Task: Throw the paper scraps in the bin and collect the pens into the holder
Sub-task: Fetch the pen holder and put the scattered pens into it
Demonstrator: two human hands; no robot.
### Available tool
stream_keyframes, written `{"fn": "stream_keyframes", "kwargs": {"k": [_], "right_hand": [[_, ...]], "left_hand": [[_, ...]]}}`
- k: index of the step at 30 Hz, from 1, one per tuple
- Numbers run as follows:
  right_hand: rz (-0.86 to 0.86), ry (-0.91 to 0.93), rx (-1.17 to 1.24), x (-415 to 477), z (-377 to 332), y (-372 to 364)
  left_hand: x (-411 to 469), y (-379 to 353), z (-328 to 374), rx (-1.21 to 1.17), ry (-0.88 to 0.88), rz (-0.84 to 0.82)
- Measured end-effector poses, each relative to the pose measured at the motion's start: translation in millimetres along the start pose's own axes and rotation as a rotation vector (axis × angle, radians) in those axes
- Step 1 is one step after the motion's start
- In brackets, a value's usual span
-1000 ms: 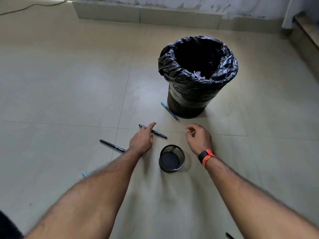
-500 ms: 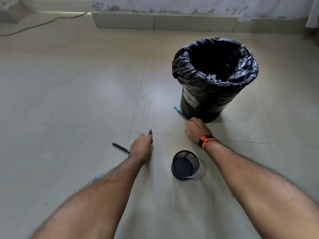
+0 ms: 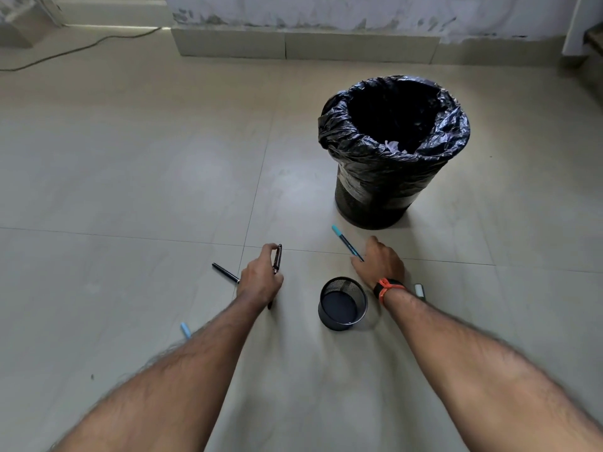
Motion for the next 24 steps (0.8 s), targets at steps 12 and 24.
{"fn": "stream_keyframes", "kwargs": {"k": [12,24], "right_hand": [[-0.194,-0.109,0.127,1.7,0.9,32.9],[0.094,-0.155,0.717,-63.8,-37.4,110.3]], "left_hand": [[-10.3,49.7,54.9,-0.24,-0.138,-0.083],[-67.5,50.5,104.5,-0.272,-0.361,-0.005]]}}
Point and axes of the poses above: each hand's wrist, its own x-axis towards the middle knuckle, its own y-axis out of the back of the hand, z = x × y, the point moved 1 cm from there along x, towards the middle knuckle, and after that the axes turned 9 degrees about z, right-handed, at the moved point
